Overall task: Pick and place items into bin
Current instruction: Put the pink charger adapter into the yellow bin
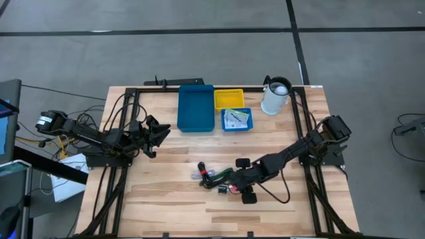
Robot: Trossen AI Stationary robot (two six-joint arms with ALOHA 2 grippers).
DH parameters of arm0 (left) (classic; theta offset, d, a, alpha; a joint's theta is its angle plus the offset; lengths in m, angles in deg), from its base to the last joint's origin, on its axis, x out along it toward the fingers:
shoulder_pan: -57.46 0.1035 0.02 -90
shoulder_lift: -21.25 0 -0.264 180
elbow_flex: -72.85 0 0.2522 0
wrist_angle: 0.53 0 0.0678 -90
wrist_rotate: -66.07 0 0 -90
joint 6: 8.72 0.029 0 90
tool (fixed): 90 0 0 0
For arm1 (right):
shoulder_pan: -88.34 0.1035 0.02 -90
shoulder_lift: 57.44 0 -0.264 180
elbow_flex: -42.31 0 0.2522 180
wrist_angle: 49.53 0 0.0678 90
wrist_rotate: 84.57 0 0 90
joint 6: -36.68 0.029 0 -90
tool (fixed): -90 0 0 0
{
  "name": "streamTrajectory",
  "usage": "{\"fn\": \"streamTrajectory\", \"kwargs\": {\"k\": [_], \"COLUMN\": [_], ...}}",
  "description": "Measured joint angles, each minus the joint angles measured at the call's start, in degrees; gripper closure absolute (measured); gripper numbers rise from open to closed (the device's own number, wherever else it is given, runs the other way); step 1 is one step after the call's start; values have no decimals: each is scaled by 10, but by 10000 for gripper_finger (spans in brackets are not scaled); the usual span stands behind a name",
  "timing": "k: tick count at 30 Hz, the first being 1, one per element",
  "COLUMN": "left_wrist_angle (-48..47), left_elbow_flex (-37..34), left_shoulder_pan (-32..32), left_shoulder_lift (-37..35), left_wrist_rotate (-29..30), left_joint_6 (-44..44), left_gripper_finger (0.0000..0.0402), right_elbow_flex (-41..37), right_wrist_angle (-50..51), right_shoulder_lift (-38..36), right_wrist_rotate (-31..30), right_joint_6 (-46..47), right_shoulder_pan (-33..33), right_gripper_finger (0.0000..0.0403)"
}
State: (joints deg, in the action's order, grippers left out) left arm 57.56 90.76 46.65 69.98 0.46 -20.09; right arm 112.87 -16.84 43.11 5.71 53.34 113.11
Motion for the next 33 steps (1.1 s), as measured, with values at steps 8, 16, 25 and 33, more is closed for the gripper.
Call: {"fn": "streamTrajectory", "kwargs": {"k": [8,16,25,33], "left_wrist_angle": [0,0,-1,-5], "left_elbow_flex": [0,0,0,0], "left_shoulder_pan": [0,0,0,0], "left_shoulder_lift": [0,0,0,0], "left_wrist_rotate": [0,0,0,0], "left_joint_6": [0,0,0,-3], "left_gripper_finger": [290,290,290,290], "right_elbow_flex": [49,125,236,350], "right_wrist_angle": [80,185,318,409], "right_shoulder_lift": [0,-1,-1,-2], "right_wrist_rotate": [-1,-4,-47,-68], "right_joint_6": [-9,-45,-103,-178], "right_shoulder_pan": [-1,-8,-48,-131], "right_gripper_finger": [264,264,264,263]}}
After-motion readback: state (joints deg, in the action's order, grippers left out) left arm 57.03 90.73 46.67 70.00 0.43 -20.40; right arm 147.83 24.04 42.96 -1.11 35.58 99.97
